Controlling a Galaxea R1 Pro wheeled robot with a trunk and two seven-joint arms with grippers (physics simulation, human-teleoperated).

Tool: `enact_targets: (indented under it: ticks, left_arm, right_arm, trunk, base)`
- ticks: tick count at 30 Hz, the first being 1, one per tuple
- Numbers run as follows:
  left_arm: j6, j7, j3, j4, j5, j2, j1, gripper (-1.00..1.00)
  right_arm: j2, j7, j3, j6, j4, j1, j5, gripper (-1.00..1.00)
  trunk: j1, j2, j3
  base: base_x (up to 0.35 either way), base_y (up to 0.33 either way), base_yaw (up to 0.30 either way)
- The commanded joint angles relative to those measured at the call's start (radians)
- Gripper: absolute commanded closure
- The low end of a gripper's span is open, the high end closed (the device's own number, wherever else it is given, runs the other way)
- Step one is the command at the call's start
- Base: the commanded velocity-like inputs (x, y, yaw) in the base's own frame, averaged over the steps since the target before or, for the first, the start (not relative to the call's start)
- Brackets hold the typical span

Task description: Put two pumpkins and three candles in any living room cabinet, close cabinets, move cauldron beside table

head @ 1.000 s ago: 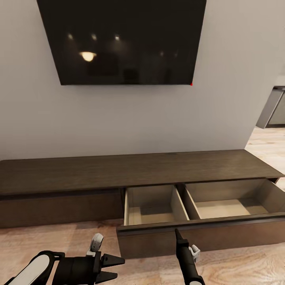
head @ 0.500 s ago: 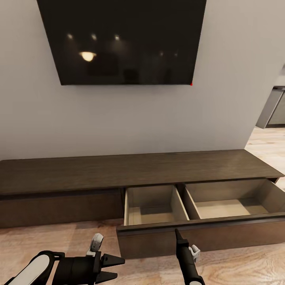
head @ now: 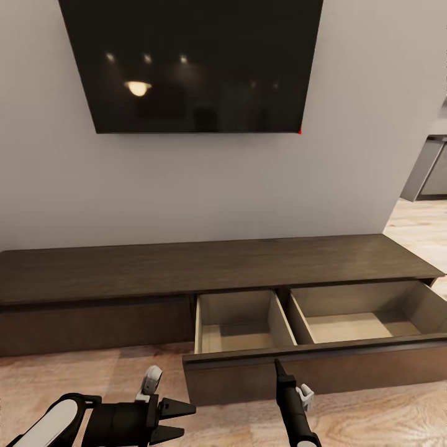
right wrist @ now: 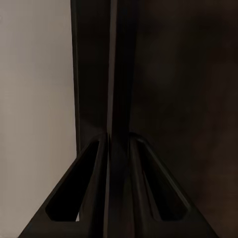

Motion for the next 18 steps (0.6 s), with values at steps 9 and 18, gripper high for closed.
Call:
enact_targets:
  ticks: [9, 18]
  left_arm:
    - [0.001, -0.006, -0.002, 0.0, -0.004, 0.001, -0.001, -1.0]
    - [0.001, -0.006, -0.002, 0.0, -0.004, 0.001, -0.001, -1.0]
  right_arm:
    - [0.001, 0.022, 0.046, -0.006, -0.001, -0.001, 0.012, 1.0]
    - [0.001, 0.023, 0.046, -0.006, -0.001, -0.001, 0.012, 1.0]
  trunk:
    - [0.0, -0.001, -0.001]
    - [0.0, -0.001, -0.001]
  base:
    - [-0.009, 0.0, 0.0]
    - [-0.022, 0.0, 0.0]
